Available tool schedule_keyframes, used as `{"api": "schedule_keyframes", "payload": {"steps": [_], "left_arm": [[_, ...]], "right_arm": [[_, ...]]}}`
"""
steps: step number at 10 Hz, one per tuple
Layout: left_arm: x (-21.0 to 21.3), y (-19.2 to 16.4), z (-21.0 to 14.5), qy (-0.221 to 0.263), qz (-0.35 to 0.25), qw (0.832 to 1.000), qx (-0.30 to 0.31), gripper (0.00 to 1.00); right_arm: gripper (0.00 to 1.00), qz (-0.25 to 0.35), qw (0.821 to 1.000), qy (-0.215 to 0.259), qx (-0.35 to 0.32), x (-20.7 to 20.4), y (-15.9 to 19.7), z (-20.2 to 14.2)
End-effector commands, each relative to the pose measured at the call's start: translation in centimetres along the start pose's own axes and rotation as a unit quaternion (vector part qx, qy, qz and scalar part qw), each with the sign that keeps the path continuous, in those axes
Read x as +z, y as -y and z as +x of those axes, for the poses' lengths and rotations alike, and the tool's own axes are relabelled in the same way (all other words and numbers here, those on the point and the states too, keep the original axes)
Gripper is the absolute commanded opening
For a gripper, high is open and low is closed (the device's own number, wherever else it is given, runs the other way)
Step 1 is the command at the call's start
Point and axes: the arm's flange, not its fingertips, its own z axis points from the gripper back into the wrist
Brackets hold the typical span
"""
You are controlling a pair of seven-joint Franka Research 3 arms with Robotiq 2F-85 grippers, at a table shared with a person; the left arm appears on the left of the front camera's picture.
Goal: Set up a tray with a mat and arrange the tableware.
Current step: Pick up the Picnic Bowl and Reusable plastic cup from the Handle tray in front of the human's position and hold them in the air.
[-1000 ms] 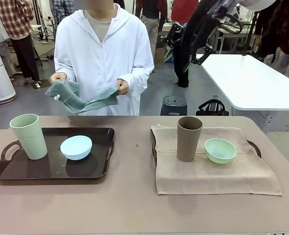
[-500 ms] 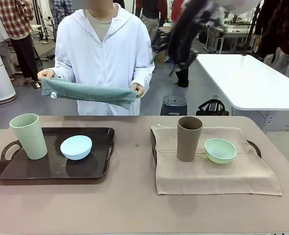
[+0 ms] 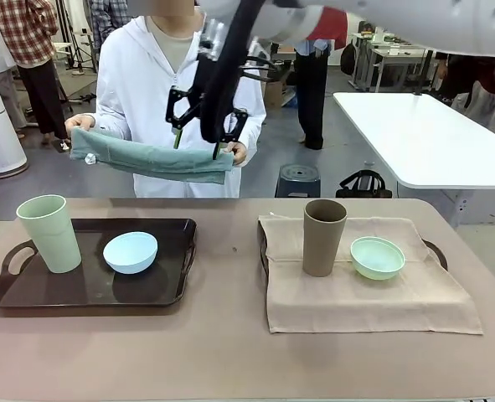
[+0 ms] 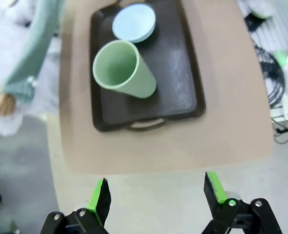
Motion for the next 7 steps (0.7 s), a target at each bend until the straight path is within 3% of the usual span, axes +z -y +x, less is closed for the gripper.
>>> {"api": "schedule_keyframes", "payload": {"steps": [1,5,6,7], "left_arm": [[-1.1,-2.5,-0.6,0.045,-0.013,0.996,-0.080,1.00],[-4.0,-5.1,1.2,0.110,-0.024,0.982,-0.152,1.00],[-3.7,-5.0,1.5,0.116,-0.014,0.982,-0.151,1.00],[-4.8,-4.6,1.7,0.088,-0.023,0.987,-0.132,1.00]], "right_arm": [[0.78,-0.037,0.999,-0.008,-0.021,-0.1,-2.1,2.6],[0.78,-0.043,0.999,-0.034,0.005,-3.0,-3.1,1.6],[0.78,-0.028,0.999,-0.026,0.002,-3.3,-1.9,1.3],[0.78,-0.028,0.999,-0.026,0.002,-3.3,-1.9,1.3]]}}
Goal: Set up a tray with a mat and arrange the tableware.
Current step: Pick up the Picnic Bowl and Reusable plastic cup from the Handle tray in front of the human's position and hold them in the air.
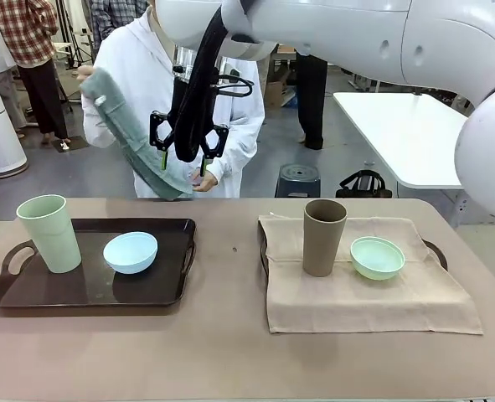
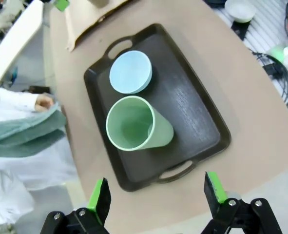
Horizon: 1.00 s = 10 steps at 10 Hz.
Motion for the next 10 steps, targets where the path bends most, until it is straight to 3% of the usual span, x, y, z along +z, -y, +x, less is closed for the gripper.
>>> {"api": "schedule_keyframes", "payload": {"steps": [1,4,6,10], "left_arm": [[0.0,0.5,-0.3,-0.011,0.000,1.000,0.007,1.00],[0.2,0.3,-0.3,-0.005,0.000,1.000,0.006,1.00],[-1.3,-1.1,-3.7,0.055,-0.006,0.994,0.095,1.00],[-5.0,-1.0,-8.8,0.156,-0.008,0.978,0.138,1.00]], "right_arm": [[0.78,0.002,1.000,0.006,-0.002,0.6,0.2,0.1],[0.78,-0.006,1.000,0.009,-0.003,-1.4,-1.1,0.9],[0.78,-0.004,0.999,0.038,-0.011,-4.7,-3.0,1.7],[0.78,-0.011,0.997,0.076,0.020,-7.7,-4.6,0.7]]}}
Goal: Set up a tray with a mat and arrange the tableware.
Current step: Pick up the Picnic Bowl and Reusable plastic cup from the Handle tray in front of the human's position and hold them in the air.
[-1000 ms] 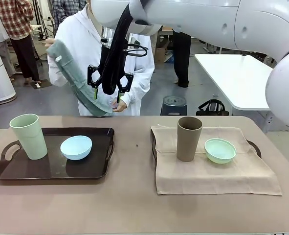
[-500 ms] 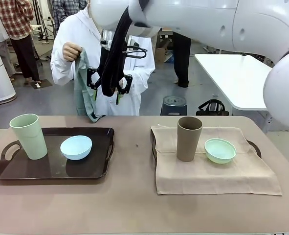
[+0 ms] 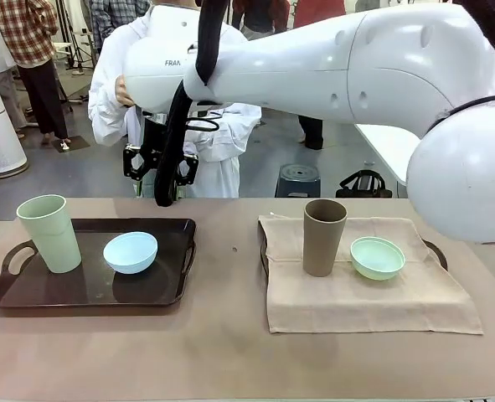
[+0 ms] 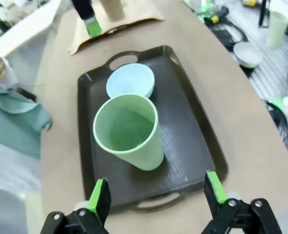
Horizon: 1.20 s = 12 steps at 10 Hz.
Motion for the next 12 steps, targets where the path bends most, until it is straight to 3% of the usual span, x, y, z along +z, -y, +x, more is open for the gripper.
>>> {"api": "schedule_keyframes", "payload": {"steps": [1,3,4,7,12], "left_arm": [[1.6,-1.5,-2.0,0.043,0.037,0.998,0.007,1.00],[1.0,-1.6,-4.0,0.044,0.043,0.998,0.025,1.00],[1.1,-1.4,-3.7,0.040,0.035,0.999,0.006,1.00],[0.6,-0.8,-3.8,0.039,0.035,0.998,0.028,1.00],[-2.4,-0.1,-5.5,0.056,0.012,0.997,0.052,1.00]], "right_arm": [[0.78,-0.016,1.000,0.020,-0.007,-0.3,0.0,-0.2],[0.78,-0.022,1.000,0.009,0.000,-0.9,0.3,-0.6],[0.78,-0.003,1.000,0.003,0.003,-0.3,-0.1,-0.1],[0.78,-0.005,1.000,-0.001,0.003,-0.6,0.0,-0.2],[0.78,-0.041,0.999,0.000,-0.017,-5.0,-0.4,0.3]]}}
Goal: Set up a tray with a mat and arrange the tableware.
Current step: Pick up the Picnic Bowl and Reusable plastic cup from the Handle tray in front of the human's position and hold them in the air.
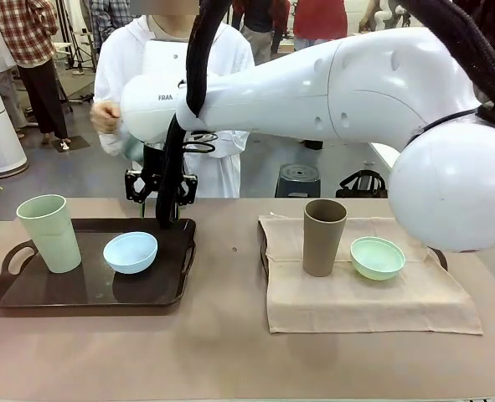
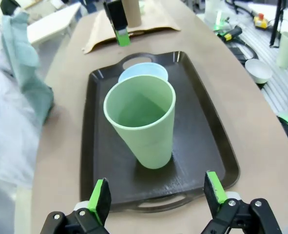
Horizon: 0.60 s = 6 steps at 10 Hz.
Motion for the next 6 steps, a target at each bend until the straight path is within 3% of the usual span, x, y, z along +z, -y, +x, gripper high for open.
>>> {"api": "schedule_keyframes", "payload": {"steps": [1,6], "left_arm": [[-1.5,0.0,-1.2,0.007,0.002,1.000,0.017,1.00],[-5.2,-1.5,-2.7,0.043,-0.001,0.998,0.043,1.00]], "right_arm": [[0.78,-0.014,1.000,0.015,-0.014,-0.5,-0.9,0.6],[0.78,-0.007,1.000,-0.013,-0.001,-3.3,-1.6,0.9]]}}
